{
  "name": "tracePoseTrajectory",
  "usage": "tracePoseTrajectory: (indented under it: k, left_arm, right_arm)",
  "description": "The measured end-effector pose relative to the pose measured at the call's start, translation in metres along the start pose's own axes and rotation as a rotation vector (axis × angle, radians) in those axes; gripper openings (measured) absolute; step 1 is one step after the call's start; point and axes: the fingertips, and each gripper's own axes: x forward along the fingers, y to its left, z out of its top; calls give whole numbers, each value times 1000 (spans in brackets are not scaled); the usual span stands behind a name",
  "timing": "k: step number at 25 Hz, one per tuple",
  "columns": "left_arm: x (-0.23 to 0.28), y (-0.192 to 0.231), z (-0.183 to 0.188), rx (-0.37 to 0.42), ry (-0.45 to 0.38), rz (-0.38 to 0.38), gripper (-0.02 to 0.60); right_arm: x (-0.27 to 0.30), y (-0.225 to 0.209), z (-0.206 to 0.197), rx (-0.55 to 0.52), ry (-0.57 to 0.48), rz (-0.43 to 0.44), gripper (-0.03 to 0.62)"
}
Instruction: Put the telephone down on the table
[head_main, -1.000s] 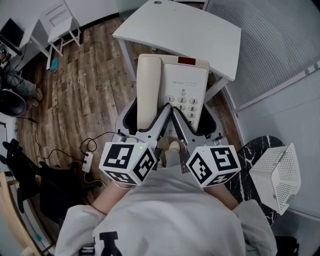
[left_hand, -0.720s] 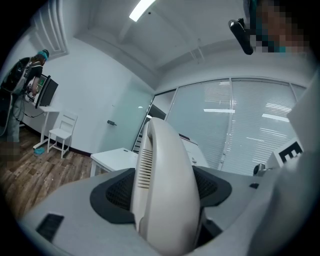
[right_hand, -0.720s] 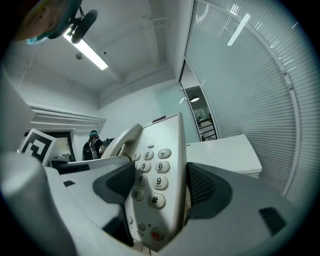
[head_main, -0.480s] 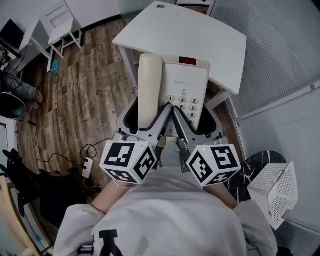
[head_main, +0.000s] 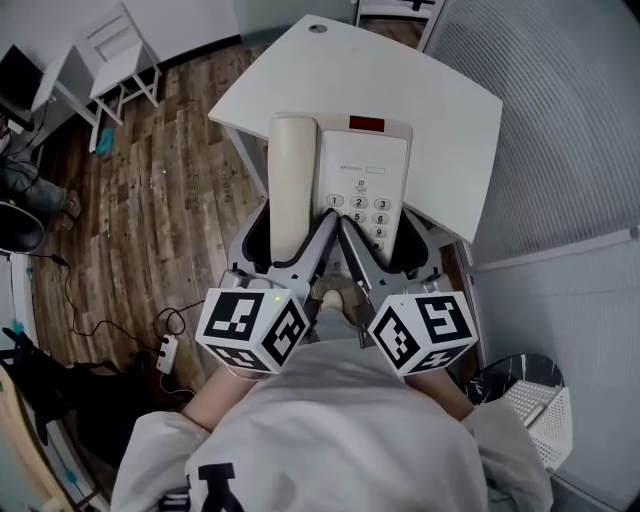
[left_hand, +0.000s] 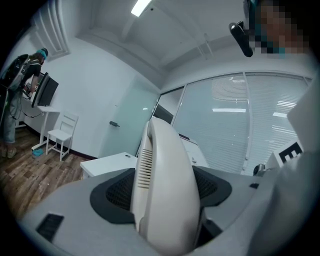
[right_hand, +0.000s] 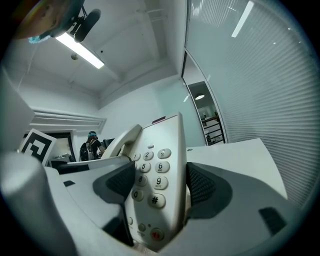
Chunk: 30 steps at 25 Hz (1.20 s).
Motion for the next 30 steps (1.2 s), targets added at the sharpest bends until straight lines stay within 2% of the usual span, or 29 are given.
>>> tracePoseTrajectory:
  k: [7, 14, 30]
  left_arm:
    - [73, -4, 16, -5, -11, 22, 345]
    - [111, -6, 18, -10, -18, 31, 345]
    - [120, -7, 21, 0, -11, 27, 345]
  right_arm:
    - [47, -53, 31, -5, 1, 21, 327]
    - [70, -83, 42, -6, 4, 27, 327]
    - [73, -89, 46, 10, 1, 16, 327]
